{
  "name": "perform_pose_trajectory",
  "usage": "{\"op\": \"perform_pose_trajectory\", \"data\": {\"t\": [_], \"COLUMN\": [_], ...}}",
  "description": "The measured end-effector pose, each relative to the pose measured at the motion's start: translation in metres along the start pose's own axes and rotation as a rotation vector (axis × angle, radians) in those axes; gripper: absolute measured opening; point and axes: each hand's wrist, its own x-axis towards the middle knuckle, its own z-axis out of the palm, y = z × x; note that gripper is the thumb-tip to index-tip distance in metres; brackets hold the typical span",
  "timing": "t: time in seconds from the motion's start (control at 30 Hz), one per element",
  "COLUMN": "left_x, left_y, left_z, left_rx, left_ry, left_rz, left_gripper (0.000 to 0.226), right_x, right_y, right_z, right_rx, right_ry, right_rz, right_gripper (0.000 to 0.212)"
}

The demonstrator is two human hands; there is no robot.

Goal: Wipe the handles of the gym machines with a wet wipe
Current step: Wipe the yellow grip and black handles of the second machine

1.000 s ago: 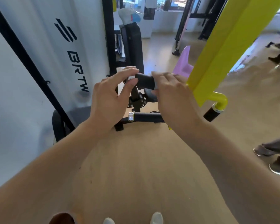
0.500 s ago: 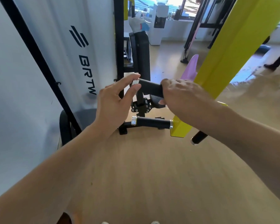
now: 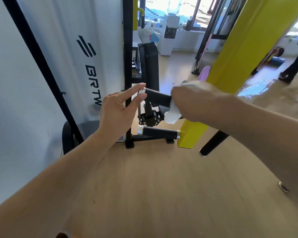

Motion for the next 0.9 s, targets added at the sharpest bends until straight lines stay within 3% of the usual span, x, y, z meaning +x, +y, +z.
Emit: {"op": "perform_pose_trajectory", "data": {"t": [0.07,0.13,0.23,0.3,0.47,0.67,0.8,0.9], "left_x": [0.001,0.002,0.002,0.003,0.002,0.002,0.002,0.003], "left_y": [-0.001,-0.001,0.001,0.0,-0.002,-0.003,-0.007,-0.007], "left_z": [-0.002,-0.002,-0.001,0.0,0.001,0.001,0.001,-0.002], "left_rx": [-0.004,-0.01,-0.018,-0.022,-0.04,-0.023,-0.013,0.022], "left_ry": [0.001,-0.006,-0.003,-0.002,0.016,0.01,0.015,0.0], "left_rz": [-0.014,-0.015,0.0,0.009,0.012,0.043,0.056,0.053], "left_gripper": [0.027,0.028,0.029,0.029,0.029,0.028,0.029,0.028], "right_x": [0.003,0.009,0.016,0.019,0.021,0.022,0.016,0.013], "right_y": [0.001,0.003,-0.006,-0.013,-0.014,-0.025,-0.043,-0.036], "right_z": [0.008,0.014,0.018,0.018,0.015,0.027,0.025,0.025], "right_rx": [0.04,0.175,0.4,0.417,0.399,0.238,0.311,0.294], "right_ry": [0.072,0.17,0.254,0.241,0.039,0.312,0.333,0.253], "right_rz": [-0.017,-0.07,-0.153,-0.196,-0.08,-0.113,-0.043,-0.067], "right_gripper": [0.028,0.007,0.012,0.014,0.06,0.036,0.036,0.015]}}
